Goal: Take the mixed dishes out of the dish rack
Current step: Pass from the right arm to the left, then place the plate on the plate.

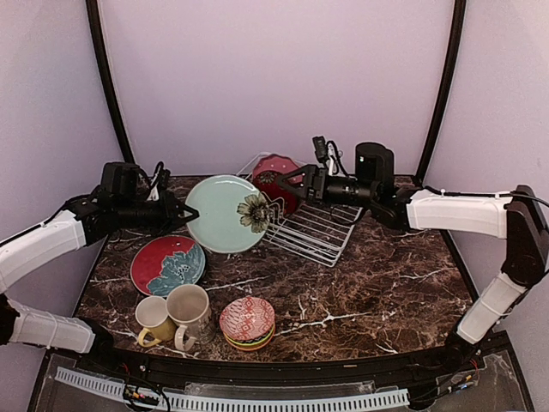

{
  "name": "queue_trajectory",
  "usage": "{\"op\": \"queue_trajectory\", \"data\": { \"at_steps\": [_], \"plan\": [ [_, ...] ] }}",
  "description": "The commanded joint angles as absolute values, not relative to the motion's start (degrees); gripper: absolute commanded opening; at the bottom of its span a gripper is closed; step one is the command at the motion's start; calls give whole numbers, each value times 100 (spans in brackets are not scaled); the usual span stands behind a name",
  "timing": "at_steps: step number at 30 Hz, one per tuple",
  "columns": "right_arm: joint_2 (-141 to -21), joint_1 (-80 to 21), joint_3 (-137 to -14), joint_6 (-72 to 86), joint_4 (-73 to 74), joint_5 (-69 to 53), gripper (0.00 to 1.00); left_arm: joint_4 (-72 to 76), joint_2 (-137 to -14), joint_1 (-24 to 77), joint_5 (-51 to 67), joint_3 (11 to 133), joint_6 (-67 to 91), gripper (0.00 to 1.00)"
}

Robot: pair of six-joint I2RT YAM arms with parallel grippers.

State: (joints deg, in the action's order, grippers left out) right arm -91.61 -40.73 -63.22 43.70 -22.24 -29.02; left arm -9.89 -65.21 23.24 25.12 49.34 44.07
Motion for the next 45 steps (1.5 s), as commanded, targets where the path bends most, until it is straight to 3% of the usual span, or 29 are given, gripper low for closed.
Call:
{"op": "queue_trajectory", "data": {
  "at_steps": [1,9,13,20,27,33,45],
  "plan": [
    [-8785,-3976,-6310,4148,-2217,-2646,88,-1178,-5872,1736,2858,4957,4151,1],
    [-8366,-3708,-5928,3945,-1946,-2388,99,-2448,-5272,286,2552,4525,3637,1],
    [-8245,-3559,-5834,3930,-1771,-2241,99,-2611,-4994,-230,2274,3992,3727,1],
    [-7897,-3437,-5706,4039,-1108,-1007,99,-1836,-4790,-354,2388,3009,4280,1],
    [-7597,-3261,-5222,3554,-1782,-1446,99,-1486,-4831,-360,2414,2626,4430,1],
    [-8048,-3260,-5632,3322,-1385,-1426,99,-1516,-4790,-352,2218,2410,4422,1],
    [-9939,-3171,-7814,1246,-56,-726,98,-1941,-4599,-355,1669,2172,4348,21]
  ]
}}
